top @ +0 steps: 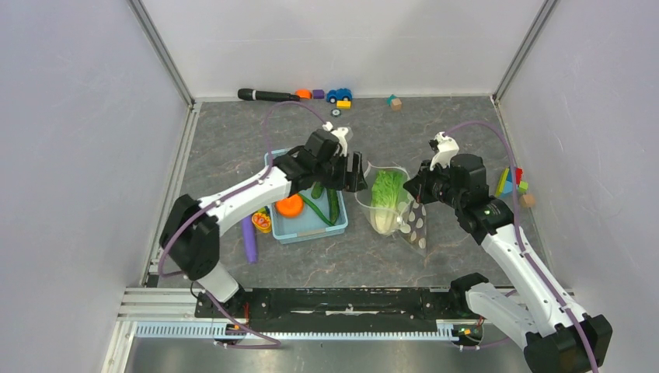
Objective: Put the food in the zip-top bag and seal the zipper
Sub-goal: Adjust the zipper food storage bag at the center of the board, then pick up the fake vegetable from the bin, then place the fake vegetable in the zipper food storage bag.
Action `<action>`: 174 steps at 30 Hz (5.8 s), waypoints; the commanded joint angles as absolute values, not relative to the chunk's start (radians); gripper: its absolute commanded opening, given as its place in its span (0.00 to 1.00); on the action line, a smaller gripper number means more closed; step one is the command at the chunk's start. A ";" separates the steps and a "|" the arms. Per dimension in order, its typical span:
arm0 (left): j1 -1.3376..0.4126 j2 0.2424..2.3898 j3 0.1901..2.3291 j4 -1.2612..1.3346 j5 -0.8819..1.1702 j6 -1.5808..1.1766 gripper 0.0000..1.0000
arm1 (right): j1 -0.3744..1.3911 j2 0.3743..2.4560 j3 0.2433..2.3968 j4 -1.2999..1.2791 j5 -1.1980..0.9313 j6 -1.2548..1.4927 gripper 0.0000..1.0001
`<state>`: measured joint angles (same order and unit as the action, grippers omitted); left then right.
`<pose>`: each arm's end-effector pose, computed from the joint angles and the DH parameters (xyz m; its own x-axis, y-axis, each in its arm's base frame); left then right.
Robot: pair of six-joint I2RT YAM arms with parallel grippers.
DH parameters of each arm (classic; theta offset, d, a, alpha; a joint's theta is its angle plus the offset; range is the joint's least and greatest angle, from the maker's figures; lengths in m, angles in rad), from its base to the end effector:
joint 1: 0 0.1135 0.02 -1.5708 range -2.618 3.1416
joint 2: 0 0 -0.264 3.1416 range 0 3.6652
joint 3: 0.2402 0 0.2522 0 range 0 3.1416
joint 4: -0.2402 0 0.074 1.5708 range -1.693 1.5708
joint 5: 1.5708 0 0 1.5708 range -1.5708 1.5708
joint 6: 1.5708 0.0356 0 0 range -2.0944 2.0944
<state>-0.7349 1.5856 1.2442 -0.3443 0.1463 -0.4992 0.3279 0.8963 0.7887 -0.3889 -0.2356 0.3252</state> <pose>0.2631 -0.2448 0.2828 -0.7701 0.0576 -0.6353 0.4310 0.7812 -0.4516 0.1873 0.0725 0.3013 -0.5895 0.1276 -0.7976 -0.3368 0.8587 0.3863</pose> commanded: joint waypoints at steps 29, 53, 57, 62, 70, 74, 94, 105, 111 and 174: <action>-0.802 1.727 1.837 -0.636 0.025 -0.398 0.02 | 0.327 0.896 1.008 -0.636 0.077 0.173 0.00; -0.923 1.941 2.119 -0.860 -0.122 -0.235 0.50 | 0.326 0.919 0.884 -0.341 -0.174 0.327 0.00; -0.914 1.872 2.055 -0.827 -0.120 -0.226 1.00 | 0.327 0.914 0.878 -0.343 -0.155 0.325 0.00; -0.852 1.720 1.875 -0.748 -0.154 -0.218 1.00 | 0.327 0.916 0.872 -0.344 -0.148 0.314 0.00; -0.692 1.512 1.532 -0.749 -0.267 -0.327 1.00 | 0.325 0.923 0.868 -0.359 -0.137 0.288 0.00; -0.673 1.445 1.380 -0.761 -0.302 -0.421 1.00 | 0.324 0.926 0.868 -0.372 -0.135 0.273 0.00; -0.611 1.566 1.134 -0.659 -0.353 -0.450 1.00 | 0.321 0.924 0.847 -0.389 -0.108 0.260 0.00; -0.600 1.651 1.123 -0.663 -0.406 -0.482 1.00 | 0.317 0.912 0.842 -0.398 -0.078 0.252 0.00; -0.600 1.700 1.126 -0.652 -0.391 -0.491 1.00 | 0.315 0.912 0.842 -0.401 -0.069 0.252 0.00; -0.848 1.429 1.311 -0.241 0.202 -0.329 0.11 | 0.312 0.910 0.787 -0.121 -0.548 0.549 0.00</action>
<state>-0.8440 1.4033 1.2655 -0.2741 0.2531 -0.3622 0.3176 0.9287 0.7975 -0.2173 -0.5056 0.5152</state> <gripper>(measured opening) 0.801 0.010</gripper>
